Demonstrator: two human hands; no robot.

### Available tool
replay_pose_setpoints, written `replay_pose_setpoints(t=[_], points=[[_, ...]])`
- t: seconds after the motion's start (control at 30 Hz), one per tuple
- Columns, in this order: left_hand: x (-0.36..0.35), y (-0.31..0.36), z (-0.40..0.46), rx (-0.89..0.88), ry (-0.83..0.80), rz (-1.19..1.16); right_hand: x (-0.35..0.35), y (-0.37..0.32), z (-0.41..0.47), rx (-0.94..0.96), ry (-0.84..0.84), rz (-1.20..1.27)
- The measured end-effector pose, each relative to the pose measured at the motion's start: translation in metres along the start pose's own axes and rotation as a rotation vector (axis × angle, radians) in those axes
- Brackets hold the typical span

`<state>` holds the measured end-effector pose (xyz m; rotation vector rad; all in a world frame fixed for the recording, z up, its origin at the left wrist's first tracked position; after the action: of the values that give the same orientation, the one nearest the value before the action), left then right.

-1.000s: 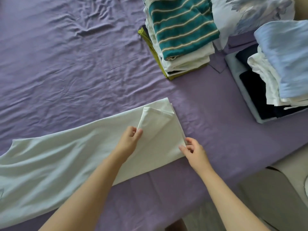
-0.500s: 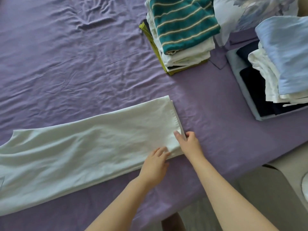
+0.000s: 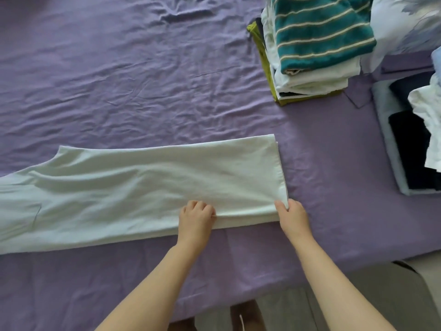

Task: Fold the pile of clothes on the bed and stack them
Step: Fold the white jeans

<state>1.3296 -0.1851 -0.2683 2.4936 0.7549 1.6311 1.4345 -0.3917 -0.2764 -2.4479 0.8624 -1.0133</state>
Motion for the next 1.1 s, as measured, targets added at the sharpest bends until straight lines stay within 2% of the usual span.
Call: replay_pose_setpoints(t=[0.1,0.3,0.4,0.5,0.57,0.63,0.7,0.77,0.87,0.93,1.0,1.1], points=[[-0.006,-0.002,-0.006,0.000,0.052,-0.100,0.006,0.006,0.000,0.005,0.022,0.072],[-0.021,-0.009,-0.007,0.142,-0.136,-0.142,0.002,0.003,-0.005,-0.028,-0.066,0.188],[-0.012,-0.016,-0.004,0.146,-0.107,-0.255,0.015,-0.005,-0.005,0.072,0.005,0.168],[-0.006,-0.033,-0.014,0.163,-0.144,-0.152,0.020,-0.007,-0.011,0.091,0.127,0.112],[-0.007,-0.040,-0.022,0.158,-0.223,-0.086,0.014,-0.011,-0.016,0.033,0.167,-0.032],[-0.008,-0.046,-0.027,0.160,-0.254,-0.119,0.003,-0.019,-0.022,-0.009,0.213,-0.331],[-0.006,-0.057,-0.031,0.193,-0.223,-0.199,-0.013,-0.033,-0.027,0.100,0.249,-0.550],[0.000,-0.074,-0.035,0.256,-0.164,-0.279,-0.041,-0.053,-0.033,0.245,0.161,-0.663],[0.014,-0.110,-0.040,0.397,-0.100,-0.397,-0.109,-0.088,-0.043,0.409,-0.172,-0.787],[0.023,-0.140,-0.042,0.509,-0.087,-0.427,-0.159,-0.110,-0.051,0.498,-0.306,-0.840],[0.030,-0.168,-0.045,0.611,-0.152,-0.411,-0.194,-0.130,-0.055,0.504,-0.298,-0.924],[0.036,-0.192,-0.061,0.658,-0.258,-0.403,-0.220,-0.148,-0.057,0.355,-0.305,-0.981]])
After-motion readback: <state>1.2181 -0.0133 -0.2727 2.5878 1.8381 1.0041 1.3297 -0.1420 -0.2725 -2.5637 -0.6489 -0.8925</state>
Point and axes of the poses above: each hand's wrist, its own z-axis towards the middle knuckle, its own x-axis out of the back of the hand, y = z × x, the point moved 2 cm from there along z, towards the middle knuckle, and after that the axes turned 8 degrees about -y, right-handed, at the moved point
